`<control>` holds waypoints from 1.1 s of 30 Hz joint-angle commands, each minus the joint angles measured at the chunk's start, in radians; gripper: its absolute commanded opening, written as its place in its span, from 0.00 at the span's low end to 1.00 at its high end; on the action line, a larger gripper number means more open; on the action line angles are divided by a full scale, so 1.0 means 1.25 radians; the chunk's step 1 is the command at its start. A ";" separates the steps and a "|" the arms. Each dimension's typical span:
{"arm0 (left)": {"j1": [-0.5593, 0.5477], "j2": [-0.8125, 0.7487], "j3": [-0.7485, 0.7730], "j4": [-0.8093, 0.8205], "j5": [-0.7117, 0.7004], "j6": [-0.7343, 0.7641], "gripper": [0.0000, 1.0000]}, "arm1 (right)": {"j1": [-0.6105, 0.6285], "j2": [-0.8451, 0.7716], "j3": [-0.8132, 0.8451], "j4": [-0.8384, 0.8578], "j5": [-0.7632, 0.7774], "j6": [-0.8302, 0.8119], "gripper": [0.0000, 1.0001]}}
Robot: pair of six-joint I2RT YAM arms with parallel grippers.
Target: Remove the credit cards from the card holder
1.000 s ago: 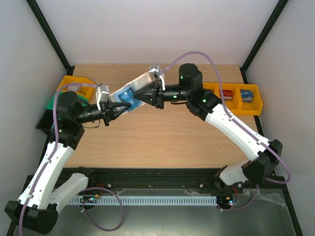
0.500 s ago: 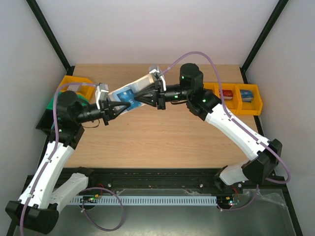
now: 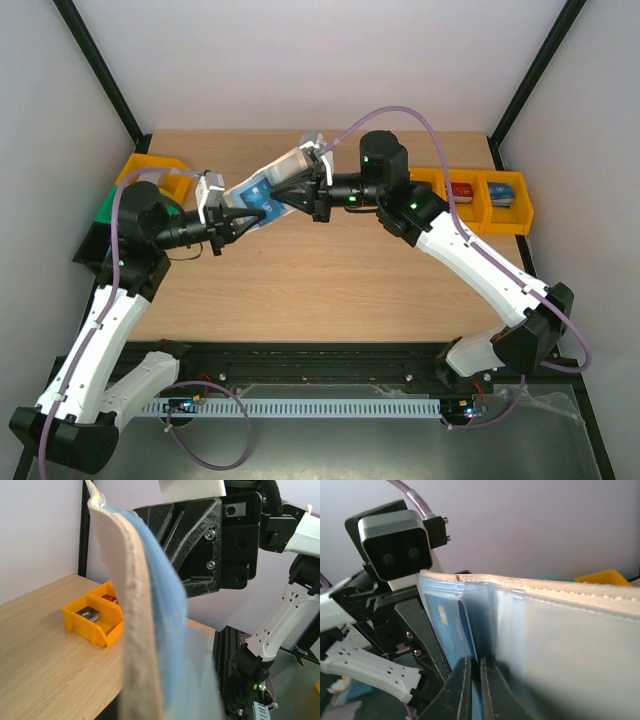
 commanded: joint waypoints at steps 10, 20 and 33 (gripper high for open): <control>0.017 0.001 -0.024 0.123 0.045 -0.104 0.24 | -0.004 -0.063 -0.082 0.188 -0.134 0.078 0.02; 0.022 -0.012 -0.036 0.145 0.075 -0.116 0.30 | -0.044 -0.077 -0.083 0.156 -0.146 0.072 0.02; 0.022 -0.012 -0.063 0.069 -0.064 -0.072 0.03 | -0.054 -0.080 -0.118 0.123 -0.067 0.074 0.05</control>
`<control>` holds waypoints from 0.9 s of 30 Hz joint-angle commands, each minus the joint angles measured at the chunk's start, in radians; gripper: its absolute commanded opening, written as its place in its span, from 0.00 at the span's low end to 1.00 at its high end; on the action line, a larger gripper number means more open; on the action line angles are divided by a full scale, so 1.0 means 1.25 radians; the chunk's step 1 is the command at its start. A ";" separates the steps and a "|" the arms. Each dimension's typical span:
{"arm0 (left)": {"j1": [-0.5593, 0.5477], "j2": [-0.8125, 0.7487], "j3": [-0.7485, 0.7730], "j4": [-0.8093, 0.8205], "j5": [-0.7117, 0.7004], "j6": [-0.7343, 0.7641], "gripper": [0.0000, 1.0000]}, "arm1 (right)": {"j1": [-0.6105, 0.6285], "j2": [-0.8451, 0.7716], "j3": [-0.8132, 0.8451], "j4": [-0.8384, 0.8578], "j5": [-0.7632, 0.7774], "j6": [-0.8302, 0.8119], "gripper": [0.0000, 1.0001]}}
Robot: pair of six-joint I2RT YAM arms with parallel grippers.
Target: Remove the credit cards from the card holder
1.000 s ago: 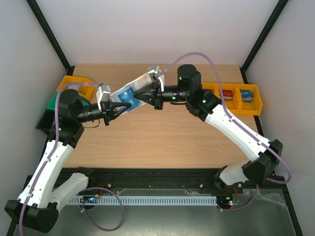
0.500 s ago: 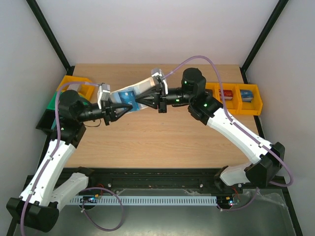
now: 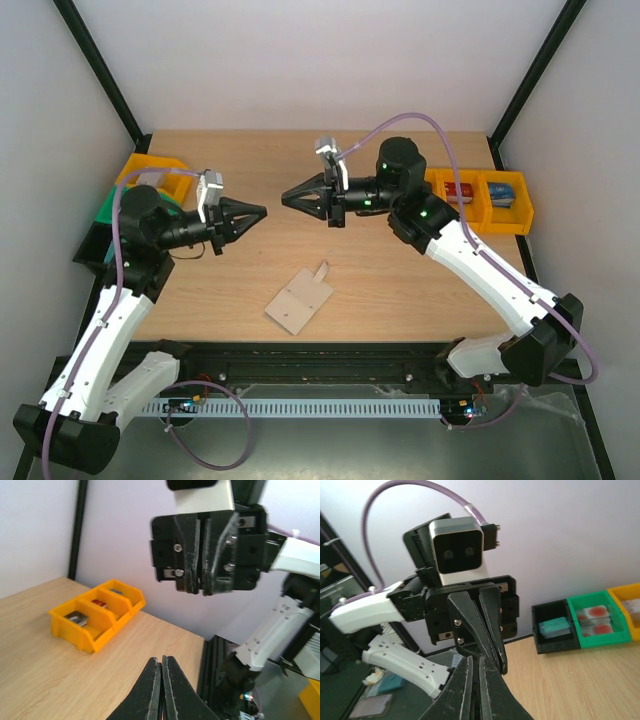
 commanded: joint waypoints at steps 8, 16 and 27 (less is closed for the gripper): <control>-0.055 0.007 -0.092 -0.322 -0.394 0.505 0.25 | -0.009 0.126 0.059 -0.496 0.676 0.000 0.26; -0.395 0.018 -0.281 -0.461 -0.660 1.133 0.90 | 0.008 0.197 -0.116 -0.501 0.556 0.093 0.47; -0.488 0.224 -0.360 -0.211 -0.852 1.272 0.99 | 0.045 0.355 -0.185 -0.460 0.524 0.069 0.72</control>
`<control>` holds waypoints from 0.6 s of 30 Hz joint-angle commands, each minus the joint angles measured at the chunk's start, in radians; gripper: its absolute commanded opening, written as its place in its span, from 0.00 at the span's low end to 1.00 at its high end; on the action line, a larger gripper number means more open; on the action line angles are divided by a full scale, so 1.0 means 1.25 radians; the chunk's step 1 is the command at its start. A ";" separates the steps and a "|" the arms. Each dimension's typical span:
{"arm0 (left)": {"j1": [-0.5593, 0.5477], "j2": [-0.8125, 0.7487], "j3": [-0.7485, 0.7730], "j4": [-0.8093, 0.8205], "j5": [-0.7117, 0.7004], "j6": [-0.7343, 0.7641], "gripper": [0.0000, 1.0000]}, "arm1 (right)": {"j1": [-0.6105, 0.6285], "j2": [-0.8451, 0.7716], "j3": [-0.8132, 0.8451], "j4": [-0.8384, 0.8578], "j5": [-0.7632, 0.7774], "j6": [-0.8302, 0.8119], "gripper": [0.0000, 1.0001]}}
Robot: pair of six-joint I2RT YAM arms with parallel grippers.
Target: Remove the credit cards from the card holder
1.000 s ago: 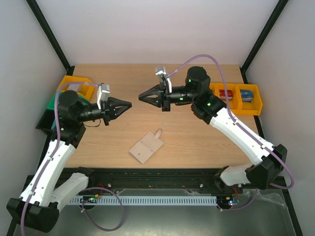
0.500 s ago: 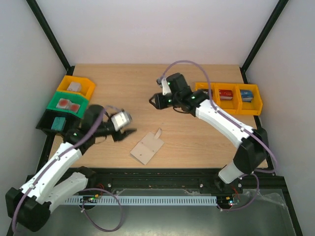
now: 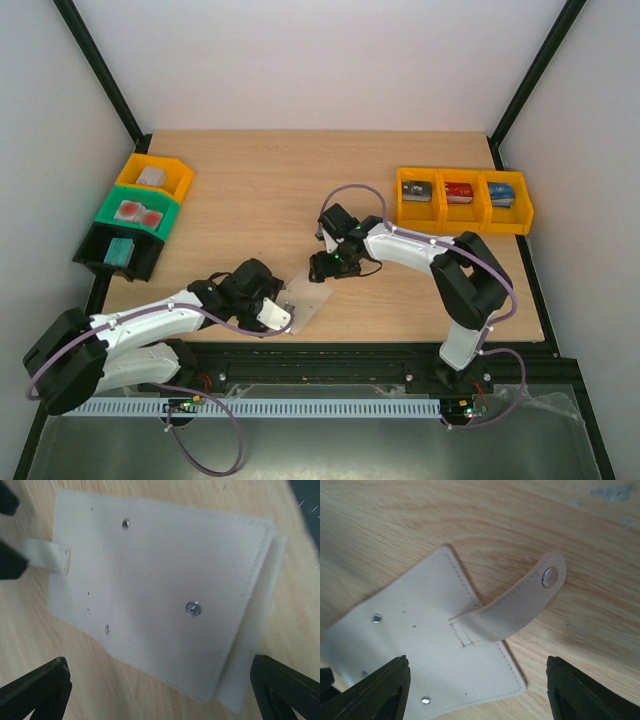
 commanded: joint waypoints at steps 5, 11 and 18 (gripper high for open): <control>-0.004 0.072 -0.032 0.032 -0.069 0.198 0.99 | 0.009 0.087 -0.005 0.033 -0.016 -0.023 0.72; -0.004 0.131 -0.039 0.151 -0.090 0.202 0.99 | 0.023 0.114 -0.009 0.030 -0.041 -0.032 0.69; -0.008 0.145 -0.071 0.304 -0.088 0.221 0.96 | 0.039 0.134 0.004 0.046 -0.134 -0.033 0.64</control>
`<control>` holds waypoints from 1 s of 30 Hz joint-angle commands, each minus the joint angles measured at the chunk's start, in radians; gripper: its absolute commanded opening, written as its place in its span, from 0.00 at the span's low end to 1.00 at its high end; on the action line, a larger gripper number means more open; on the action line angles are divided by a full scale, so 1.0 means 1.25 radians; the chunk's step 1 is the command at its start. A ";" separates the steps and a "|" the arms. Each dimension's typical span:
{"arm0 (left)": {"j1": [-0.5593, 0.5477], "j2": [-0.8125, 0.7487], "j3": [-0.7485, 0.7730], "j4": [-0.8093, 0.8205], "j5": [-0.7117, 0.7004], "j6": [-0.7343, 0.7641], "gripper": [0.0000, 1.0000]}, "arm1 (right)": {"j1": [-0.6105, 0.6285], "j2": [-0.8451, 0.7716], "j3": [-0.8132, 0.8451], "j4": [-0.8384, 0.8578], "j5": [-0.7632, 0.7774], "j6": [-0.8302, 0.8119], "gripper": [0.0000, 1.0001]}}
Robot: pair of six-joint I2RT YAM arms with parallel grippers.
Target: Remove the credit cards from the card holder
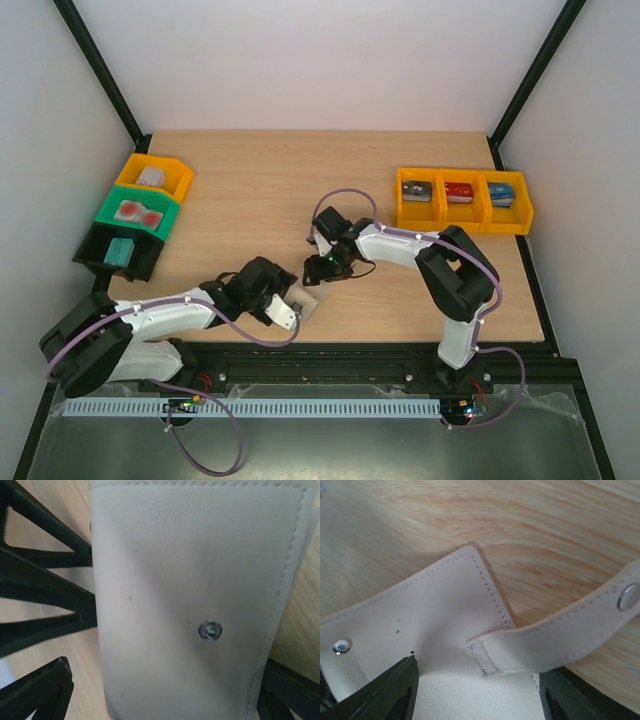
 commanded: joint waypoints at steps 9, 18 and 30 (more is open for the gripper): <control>-0.014 0.002 -0.017 0.165 0.021 -0.101 0.19 | 0.012 0.016 0.002 0.004 -0.144 -0.002 0.63; 0.023 -0.067 0.048 0.010 0.129 -0.324 0.02 | -0.080 -0.061 0.023 -0.031 -0.193 -0.018 0.64; 0.360 -0.190 0.285 0.077 0.810 -1.026 0.02 | -0.217 -0.410 0.185 -0.025 -0.300 -0.307 0.78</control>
